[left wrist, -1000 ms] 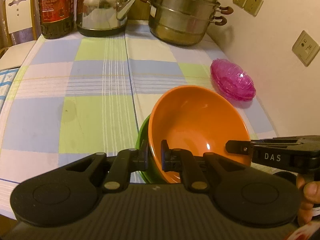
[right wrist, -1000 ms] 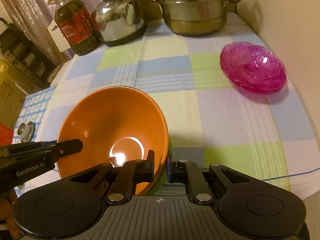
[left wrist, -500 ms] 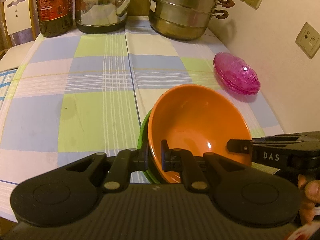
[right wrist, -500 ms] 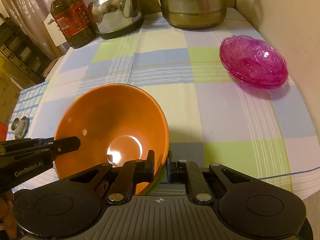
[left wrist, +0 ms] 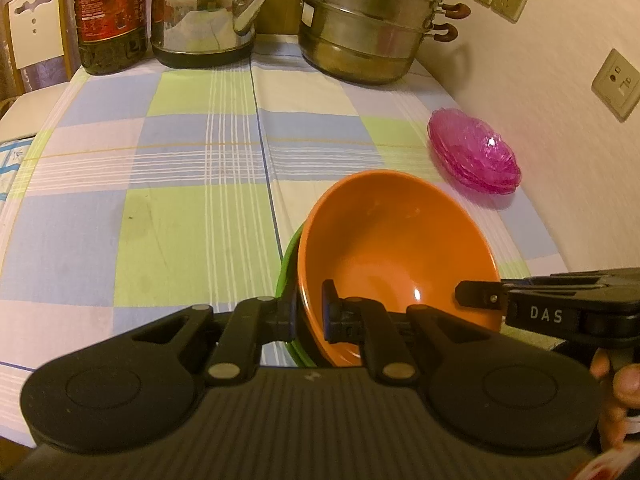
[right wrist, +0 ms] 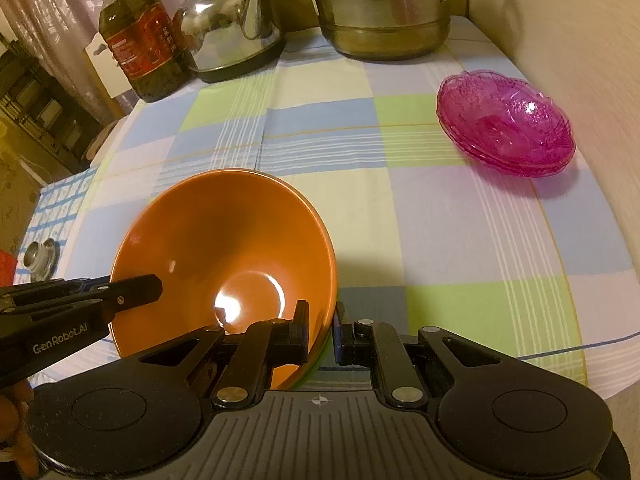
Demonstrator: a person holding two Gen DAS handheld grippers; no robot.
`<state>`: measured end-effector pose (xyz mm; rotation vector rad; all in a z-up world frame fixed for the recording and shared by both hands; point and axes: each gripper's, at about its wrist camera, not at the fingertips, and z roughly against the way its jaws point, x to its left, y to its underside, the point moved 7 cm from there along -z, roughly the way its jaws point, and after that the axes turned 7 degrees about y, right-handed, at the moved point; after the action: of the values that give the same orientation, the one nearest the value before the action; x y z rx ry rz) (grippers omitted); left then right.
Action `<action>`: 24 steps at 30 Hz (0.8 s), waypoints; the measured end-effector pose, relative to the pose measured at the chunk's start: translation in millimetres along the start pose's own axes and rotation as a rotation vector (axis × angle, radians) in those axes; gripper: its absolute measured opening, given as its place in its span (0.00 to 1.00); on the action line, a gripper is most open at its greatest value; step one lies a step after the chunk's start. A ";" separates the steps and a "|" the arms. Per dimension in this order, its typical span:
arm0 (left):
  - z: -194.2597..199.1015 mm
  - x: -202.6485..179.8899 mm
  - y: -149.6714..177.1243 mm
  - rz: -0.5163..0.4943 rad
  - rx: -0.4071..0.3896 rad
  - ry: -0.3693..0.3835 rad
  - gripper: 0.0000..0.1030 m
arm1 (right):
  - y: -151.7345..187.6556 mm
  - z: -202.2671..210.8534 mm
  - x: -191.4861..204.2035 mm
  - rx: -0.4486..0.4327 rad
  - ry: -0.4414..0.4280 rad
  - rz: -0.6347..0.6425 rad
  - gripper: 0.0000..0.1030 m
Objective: Organize plates and bowls
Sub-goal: 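Lift and carry the orange bowl with both tools over the nested green bowls, then lower the orange bowl into the green bowls and open both tools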
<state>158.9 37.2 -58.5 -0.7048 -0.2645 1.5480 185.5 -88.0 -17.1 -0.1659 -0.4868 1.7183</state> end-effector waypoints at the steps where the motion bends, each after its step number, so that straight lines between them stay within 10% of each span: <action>1: 0.2 -0.2 0.3 -0.001 -0.001 0.000 0.10 | -0.3 -0.1 -0.5 -0.001 -0.002 -0.001 0.12; 10: 8.4 -0.4 -1.9 -0.003 -0.038 -0.011 0.28 | -5.4 5.9 -10.0 -0.030 -0.002 -0.046 0.15; 24: 19.0 1.3 -2.0 0.015 -0.048 -0.009 0.28 | -4.9 16.4 -7.4 -0.051 -0.024 -0.060 0.23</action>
<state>149.7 43.3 -42.9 -0.7389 -0.3042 1.5642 185.4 -98.2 -1.5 -0.1658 -0.5492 1.6515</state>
